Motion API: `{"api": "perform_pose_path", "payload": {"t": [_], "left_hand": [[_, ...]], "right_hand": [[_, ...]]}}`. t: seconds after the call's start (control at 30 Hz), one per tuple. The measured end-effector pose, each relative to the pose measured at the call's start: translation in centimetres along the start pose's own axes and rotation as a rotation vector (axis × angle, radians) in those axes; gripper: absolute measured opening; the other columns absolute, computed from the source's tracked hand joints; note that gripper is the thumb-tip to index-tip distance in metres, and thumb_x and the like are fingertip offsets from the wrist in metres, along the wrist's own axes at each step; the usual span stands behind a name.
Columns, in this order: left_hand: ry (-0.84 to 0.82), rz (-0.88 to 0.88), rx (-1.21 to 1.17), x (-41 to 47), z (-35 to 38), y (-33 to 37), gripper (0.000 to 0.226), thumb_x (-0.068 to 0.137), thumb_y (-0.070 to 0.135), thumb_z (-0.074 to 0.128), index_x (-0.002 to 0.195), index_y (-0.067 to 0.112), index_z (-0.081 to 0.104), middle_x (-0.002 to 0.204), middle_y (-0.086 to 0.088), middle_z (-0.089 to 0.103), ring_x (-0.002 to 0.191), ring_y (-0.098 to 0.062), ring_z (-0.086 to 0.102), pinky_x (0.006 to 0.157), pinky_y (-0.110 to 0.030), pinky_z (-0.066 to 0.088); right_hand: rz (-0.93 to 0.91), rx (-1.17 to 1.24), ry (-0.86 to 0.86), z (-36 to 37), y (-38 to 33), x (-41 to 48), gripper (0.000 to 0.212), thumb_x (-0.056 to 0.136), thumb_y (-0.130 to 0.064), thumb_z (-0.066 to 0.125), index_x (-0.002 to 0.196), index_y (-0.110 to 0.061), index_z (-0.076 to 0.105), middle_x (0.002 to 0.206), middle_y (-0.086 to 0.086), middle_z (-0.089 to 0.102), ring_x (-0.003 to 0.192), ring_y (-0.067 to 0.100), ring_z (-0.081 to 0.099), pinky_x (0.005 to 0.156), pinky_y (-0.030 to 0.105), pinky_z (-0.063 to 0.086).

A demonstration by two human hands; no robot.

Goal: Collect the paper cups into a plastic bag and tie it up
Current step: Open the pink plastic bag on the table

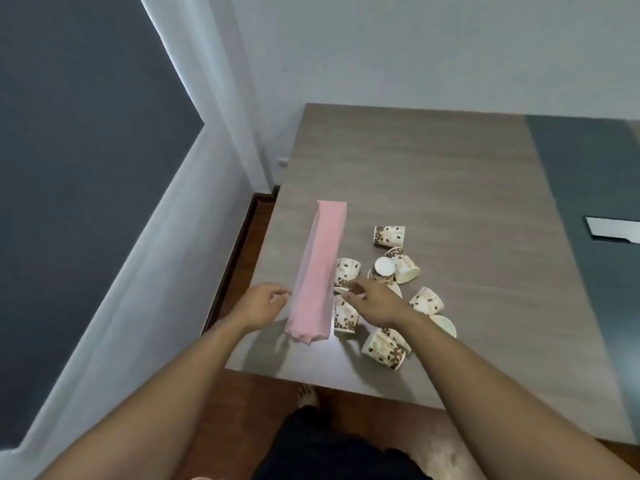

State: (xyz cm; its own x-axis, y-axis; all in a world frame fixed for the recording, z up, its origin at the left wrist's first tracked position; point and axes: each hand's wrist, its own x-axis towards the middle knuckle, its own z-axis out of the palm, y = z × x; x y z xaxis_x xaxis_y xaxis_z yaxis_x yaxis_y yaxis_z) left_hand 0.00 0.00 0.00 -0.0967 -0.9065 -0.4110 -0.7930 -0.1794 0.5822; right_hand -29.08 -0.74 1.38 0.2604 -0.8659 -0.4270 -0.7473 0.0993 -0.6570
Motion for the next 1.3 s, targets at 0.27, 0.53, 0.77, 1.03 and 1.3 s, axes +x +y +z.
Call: {"api": "perform_pose_path", "payload": {"t": [0.27,0.53,0.77,1.03,1.3], "left_hand": [[-0.096,-0.209,-0.068,3.9,7.2,-6.9,0.035,0.096,0.03,0.087,0.124,0.01,0.081,0.121,-0.008,0.079,0.109,-0.027,0.077,0.093,-0.035,0.058],[-0.072,-0.372,-0.297,5.2,13.1,-10.1,0.005,0.095,0.013,0.083,0.098,0.012,0.078,0.088,0.0,0.075,0.088,-0.02,0.07,0.068,-0.019,0.046],[-0.157,-0.202,-0.52,6.3,9.4,-8.2,0.021,0.102,0.009,0.073,0.087,0.019,0.063,0.079,0.006,0.065,0.074,-0.011,0.062,0.069,-0.02,0.051],[-0.156,-0.264,-0.719,7.8,3.8,-6.3,0.015,0.104,0.008,0.066,0.115,0.016,0.072,0.103,-0.016,0.081,0.087,-0.027,0.072,0.077,-0.033,0.055],[0.196,-0.29,-0.589,9.2,2.0,-3.9,0.014,0.108,0.016,0.062,0.106,0.015,0.076,0.106,-0.003,0.076,0.1,-0.026,0.07,0.075,-0.028,0.047]], "right_hand": [[0.142,0.049,-0.141,10.1,0.4,3.8,0.047,0.112,-0.038,0.056,0.153,-0.014,0.059,0.153,0.009,0.066,0.137,0.027,0.065,0.113,0.034,0.047],[0.255,0.032,-0.216,16.1,1.6,6.4,0.06,0.11,-0.029,0.06,0.164,-0.006,0.044,0.166,0.015,0.05,0.151,0.032,0.051,0.123,0.033,0.035],[0.271,0.05,-0.179,15.7,1.7,7.1,0.058,0.107,-0.038,0.066,0.156,-0.01,0.053,0.152,0.009,0.064,0.136,0.03,0.063,0.104,0.029,0.044],[0.142,0.195,0.021,13.0,-1.2,7.4,0.015,0.107,-0.032,0.066,0.092,-0.033,0.069,0.093,-0.008,0.074,0.091,0.017,0.07,0.088,0.038,0.055],[0.208,0.444,0.2,8.4,-3.0,7.1,0.022,0.111,-0.034,0.059,0.098,-0.021,0.071,0.079,-0.017,0.075,0.071,0.001,0.067,0.074,0.031,0.054]]}}
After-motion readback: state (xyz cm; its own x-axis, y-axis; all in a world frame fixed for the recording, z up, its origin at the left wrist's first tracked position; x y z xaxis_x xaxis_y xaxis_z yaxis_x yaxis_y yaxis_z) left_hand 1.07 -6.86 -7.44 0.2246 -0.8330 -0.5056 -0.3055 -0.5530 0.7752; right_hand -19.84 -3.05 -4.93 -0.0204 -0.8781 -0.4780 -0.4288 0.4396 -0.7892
